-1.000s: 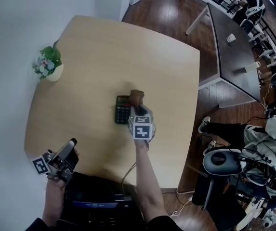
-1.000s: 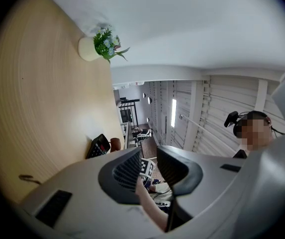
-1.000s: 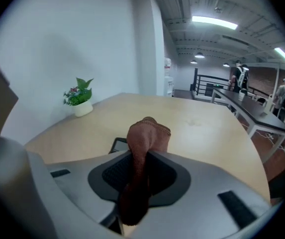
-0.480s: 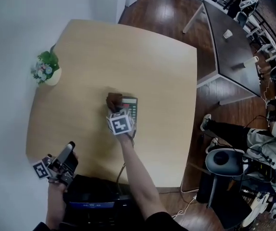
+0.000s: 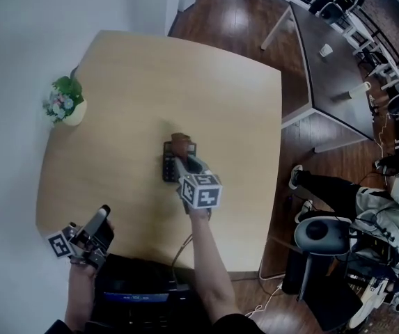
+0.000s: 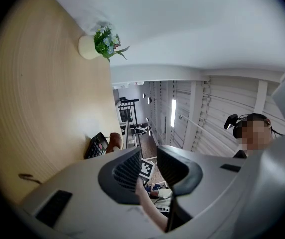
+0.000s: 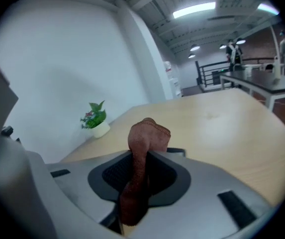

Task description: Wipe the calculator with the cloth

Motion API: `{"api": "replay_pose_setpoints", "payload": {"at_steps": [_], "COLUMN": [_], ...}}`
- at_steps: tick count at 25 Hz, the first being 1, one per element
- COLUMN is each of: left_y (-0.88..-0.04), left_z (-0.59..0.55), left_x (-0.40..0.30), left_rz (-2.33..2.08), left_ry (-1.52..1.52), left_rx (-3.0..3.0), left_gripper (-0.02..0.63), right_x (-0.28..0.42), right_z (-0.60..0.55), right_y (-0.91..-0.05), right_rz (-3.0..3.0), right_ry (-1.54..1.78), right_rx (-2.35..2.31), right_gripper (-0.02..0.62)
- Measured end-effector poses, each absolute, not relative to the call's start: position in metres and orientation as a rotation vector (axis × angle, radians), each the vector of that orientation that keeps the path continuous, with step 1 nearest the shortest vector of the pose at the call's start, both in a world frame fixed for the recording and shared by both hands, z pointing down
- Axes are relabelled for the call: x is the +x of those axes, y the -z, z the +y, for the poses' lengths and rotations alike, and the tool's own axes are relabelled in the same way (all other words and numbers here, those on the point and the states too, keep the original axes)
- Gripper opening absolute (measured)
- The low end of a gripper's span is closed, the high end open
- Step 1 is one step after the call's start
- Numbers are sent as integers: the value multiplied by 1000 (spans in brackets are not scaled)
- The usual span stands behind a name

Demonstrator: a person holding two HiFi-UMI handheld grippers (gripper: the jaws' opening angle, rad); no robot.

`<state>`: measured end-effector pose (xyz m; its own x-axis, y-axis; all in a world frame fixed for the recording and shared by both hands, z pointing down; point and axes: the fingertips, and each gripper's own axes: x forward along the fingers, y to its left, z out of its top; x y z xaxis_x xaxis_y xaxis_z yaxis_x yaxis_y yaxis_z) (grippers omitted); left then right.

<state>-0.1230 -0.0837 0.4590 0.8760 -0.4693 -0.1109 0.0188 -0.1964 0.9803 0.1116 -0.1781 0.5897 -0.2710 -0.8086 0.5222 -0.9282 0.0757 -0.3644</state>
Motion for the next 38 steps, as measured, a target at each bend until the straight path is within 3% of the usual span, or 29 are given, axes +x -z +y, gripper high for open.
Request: {"api": "replay_pose_setpoints", "payload": {"at_steps": [3,6,19,28,38], "left_y": [-459,-462,-461,-458,-459], "left_z": [-82,-83,-87,-90,-91], "left_x": [-122,-126,-132,-135,-144], "left_rz": [-344,-351,-373,-374,-399], "left_ry": [458,465,482,502,522], "left_rx": [1717,1717,1715,1715,1715], "left_gripper": [95,95,95,95,95], "right_x": [169,183,74,163,50], "right_z": [-166,-163,-179,-193,-205], "right_y": [-597,-624,-645,-610,-647], "right_rz": [-1993,-1900,-2068,-1913,-2032], "right_ry": [-922,-947,-1017,-929,-954], "right_rx": [1925,1898,1473,1939,1471], "right_gripper": [81,81,81,81,81]}}
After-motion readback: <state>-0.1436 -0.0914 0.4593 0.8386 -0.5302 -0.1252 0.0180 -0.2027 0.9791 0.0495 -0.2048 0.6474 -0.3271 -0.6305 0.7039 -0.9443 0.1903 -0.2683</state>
